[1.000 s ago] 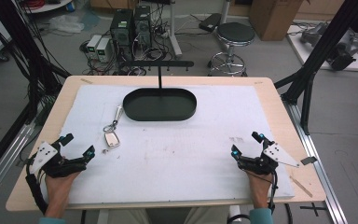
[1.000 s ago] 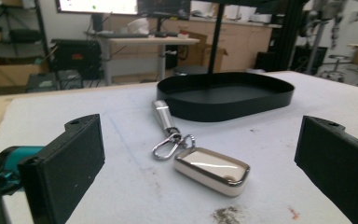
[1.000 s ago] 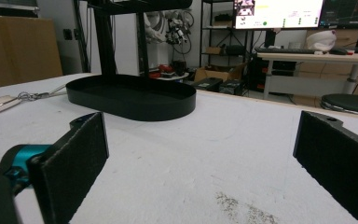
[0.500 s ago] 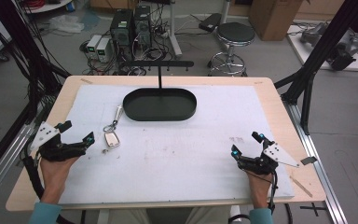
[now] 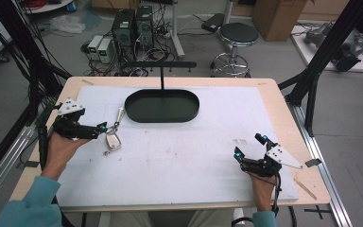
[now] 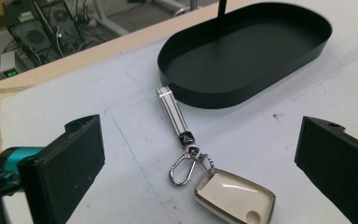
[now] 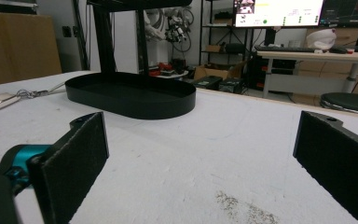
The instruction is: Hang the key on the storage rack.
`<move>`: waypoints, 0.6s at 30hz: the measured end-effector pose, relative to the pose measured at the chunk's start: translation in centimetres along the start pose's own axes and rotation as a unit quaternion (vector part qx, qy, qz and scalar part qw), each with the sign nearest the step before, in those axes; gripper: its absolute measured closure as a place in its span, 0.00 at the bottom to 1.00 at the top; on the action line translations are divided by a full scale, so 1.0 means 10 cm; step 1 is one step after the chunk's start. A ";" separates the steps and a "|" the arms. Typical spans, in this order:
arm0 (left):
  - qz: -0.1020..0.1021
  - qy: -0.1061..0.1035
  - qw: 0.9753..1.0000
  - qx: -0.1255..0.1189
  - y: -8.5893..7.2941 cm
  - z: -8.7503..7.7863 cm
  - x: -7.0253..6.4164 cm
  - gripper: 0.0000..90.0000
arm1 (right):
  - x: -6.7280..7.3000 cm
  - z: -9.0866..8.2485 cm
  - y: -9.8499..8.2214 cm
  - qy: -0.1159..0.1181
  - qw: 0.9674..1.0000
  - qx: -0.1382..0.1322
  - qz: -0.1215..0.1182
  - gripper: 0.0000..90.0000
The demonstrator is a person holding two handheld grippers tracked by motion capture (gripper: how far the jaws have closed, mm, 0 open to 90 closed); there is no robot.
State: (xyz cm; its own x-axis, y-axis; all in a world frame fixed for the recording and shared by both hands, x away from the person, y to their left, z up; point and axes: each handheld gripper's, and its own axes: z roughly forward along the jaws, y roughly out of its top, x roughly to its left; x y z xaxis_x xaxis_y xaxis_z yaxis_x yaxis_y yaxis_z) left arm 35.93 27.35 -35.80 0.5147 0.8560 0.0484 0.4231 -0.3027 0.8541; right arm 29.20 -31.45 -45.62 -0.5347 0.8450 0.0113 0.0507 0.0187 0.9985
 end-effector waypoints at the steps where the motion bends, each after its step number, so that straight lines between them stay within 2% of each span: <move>1: 0.000 0.000 1.000 0.000 0.00 0.00 0.00 0.02 | 0.00 0.00 0.00 0.001 1.000 0.000 0.001 0.03; 4: -0.007 -0.012 0.999 0.029 0.09 0.10 0.03 0.02 | 0.00 0.00 0.00 0.001 1.000 0.001 0.002 0.03; 6: -0.005 -0.016 0.999 0.050 0.13 0.16 0.04 0.02 | 0.00 0.00 0.00 0.002 1.000 0.001 0.003 0.03; 8: -0.003 -0.007 0.997 0.071 0.18 0.22 0.05 0.02 | 0.00 0.00 0.00 0.001 1.000 0.001 0.003 0.03; 9: -0.003 -0.007 0.997 0.071 0.18 0.22 0.05 0.02 | 0.00 0.00 0.00 0.001 1.000 0.001 0.003 0.03; 12: 0.000 0.002 0.995 0.102 0.26 0.36 0.07 0.02 | 0.00 0.00 0.00 0.002 1.000 0.001 0.003 0.03; 14: 0.002 0.002 0.994 0.110 0.28 0.39 0.07 0.02 | 0.00 0.00 0.00 0.001 1.000 0.000 0.001 0.03; 15: 0.003 -0.004 0.992 0.128 0.33 0.47 0.07 0.02 | 0.00 0.00 0.00 0.002 1.000 -0.001 -0.002 0.03; 16: 0.003 -0.004 0.992 0.128 0.33 0.47 0.07 0.02 | 0.00 0.00 0.00 0.002 1.000 -0.001 -0.002 0.03; 18: 0.007 -0.005 0.989 0.147 0.38 0.54 0.07 0.02 | 0.00 0.00 0.00 0.001 1.000 -0.001 -0.004 0.03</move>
State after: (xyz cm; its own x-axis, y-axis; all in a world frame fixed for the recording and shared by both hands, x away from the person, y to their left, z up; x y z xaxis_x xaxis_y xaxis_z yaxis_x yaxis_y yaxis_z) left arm 41.90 24.59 -35.32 0.5283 0.8474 0.0520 0.6146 -0.4240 0.6652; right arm 29.22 -31.46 -45.61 -0.5373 0.8434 0.0031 0.0442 0.0244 0.9987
